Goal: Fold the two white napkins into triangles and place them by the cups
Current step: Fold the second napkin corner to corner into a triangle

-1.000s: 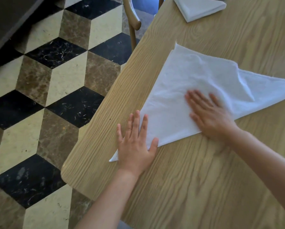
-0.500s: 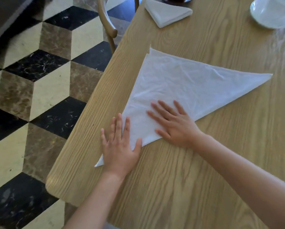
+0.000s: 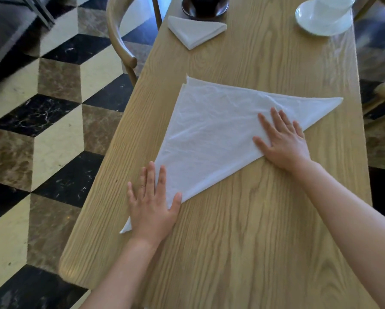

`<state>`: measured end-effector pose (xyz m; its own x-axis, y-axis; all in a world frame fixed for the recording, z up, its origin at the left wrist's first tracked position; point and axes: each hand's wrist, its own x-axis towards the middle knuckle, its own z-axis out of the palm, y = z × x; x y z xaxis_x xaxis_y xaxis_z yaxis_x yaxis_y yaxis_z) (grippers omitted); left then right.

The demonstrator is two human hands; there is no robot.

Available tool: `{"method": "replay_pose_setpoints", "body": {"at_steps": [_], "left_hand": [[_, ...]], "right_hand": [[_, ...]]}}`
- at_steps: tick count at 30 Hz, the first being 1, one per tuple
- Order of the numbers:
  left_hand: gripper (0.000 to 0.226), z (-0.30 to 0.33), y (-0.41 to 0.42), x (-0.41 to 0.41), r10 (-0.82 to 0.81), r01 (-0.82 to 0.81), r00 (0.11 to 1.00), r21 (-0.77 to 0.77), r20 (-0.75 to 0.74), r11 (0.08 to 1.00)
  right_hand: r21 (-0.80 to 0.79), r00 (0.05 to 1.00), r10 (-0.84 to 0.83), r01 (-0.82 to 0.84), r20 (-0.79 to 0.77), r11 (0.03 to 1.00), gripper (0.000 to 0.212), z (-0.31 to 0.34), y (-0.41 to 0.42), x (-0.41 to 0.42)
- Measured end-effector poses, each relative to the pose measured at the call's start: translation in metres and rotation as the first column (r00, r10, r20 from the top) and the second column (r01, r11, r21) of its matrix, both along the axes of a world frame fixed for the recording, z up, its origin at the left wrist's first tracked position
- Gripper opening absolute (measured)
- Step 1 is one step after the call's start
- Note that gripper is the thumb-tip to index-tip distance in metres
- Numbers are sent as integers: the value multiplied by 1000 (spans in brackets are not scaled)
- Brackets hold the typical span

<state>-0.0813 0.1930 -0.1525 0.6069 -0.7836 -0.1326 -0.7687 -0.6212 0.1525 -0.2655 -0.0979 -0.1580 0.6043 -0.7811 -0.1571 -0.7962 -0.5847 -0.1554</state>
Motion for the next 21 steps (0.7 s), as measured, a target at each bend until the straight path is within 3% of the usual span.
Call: {"method": "replay_pose_setpoints", "body": {"at_steps": [5,11,15,18,21], "left_hand": [[73,3,11,18,-244,244,970,-12,-23,970],[71,7,25,48,-588,590,807,58,-50,805],[71,13,27,55,-667,671,739,19,-93,741],[71,18,14,38,-607,596,788,-119,-105,794],[65,23,-12,2,-507,478,858,-239,-78,845]], "right_hand": [[38,973,-231,232,-25,972,68,2,76,-55],[111,878,-475,479,-61,871,66,15,213,-107],[133,837,-537,547,-102,827,70,36,271,-115],[98,809,-573,565,132,819,63,52,235,-98],[30,822,-459,478,338,878,53,63,166,-63]]}}
